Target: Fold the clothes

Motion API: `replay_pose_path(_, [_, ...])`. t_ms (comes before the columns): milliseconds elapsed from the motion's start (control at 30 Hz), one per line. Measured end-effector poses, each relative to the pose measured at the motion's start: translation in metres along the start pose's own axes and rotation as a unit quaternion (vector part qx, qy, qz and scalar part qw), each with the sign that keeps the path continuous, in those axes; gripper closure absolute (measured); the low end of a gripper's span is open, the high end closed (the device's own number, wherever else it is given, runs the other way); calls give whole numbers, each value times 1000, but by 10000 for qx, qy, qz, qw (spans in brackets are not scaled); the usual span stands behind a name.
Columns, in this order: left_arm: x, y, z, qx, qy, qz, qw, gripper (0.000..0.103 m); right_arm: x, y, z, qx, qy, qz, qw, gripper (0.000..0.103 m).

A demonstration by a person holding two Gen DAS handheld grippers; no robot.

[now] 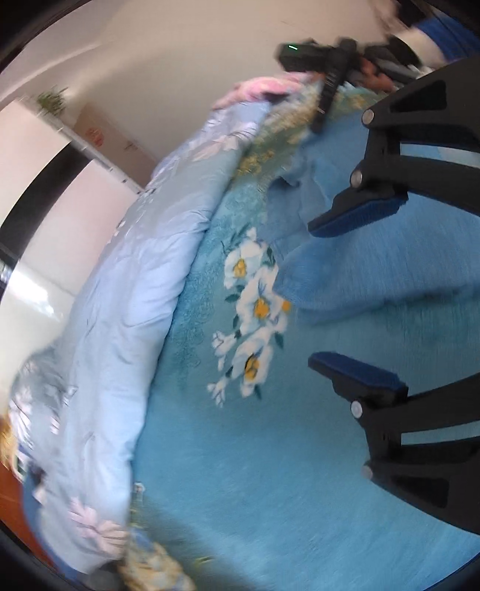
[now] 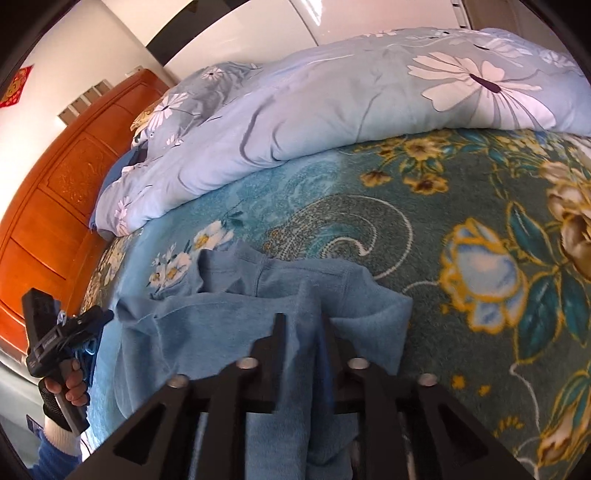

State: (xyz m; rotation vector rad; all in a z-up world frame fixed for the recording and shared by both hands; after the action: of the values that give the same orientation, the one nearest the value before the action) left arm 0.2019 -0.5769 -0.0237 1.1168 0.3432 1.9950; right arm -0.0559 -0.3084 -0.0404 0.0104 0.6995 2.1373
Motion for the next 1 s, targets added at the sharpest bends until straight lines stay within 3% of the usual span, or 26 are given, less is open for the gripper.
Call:
replay_pose_path(200, [-6, -1, -30, -310, 169, -238, 9991, 36, -5, 0, -15, -177, -203, 187, 9995, 74])
replay_pose_path(367, [4, 4, -45, -317, 174, -541, 9979, 40, -4, -1, -17, -157, -52, 122, 9998, 74])
replay_pose_path(533, [19, 4, -57, -536, 266, -945, 9937, 68, -3, -1, -15, -120, 74, 25, 9999, 79])
replay_pose_path(600, [20, 0, -62, -670, 413, -1073, 9911, 97, -3, -2, -16, -159, 7, 74, 9998, 95])
replay_pose_path(733, [19, 1, -54, -452, 499, -1033, 9924, 100, -3, -7, -16, -151, -96, 186, 9997, 99])
replay_pose_path(867, [34, 24, -29, 87, 186, -1027, 9945, 100, -3, 4, 11, 414, -100, 237, 9988, 100])
replay_pose_path(1000, [40, 51, -31, 181, 254, -1157, 9928, 100, 3, 24, 24, 749, -230, 198, 9967, 100])
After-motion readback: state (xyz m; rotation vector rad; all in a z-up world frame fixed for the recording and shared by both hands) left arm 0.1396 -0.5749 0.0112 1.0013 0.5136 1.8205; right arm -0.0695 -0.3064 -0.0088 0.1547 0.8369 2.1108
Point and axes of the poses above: each gripper's, at about its wrist camera, not at the fingertips, and z roughly against the way its jaws point, x to its right, y to its top, the point moved 6 cm from there along -z, roughly the way its jaws point, and after that the axes turned 13 degrees about -y, right-handed, at the moved point
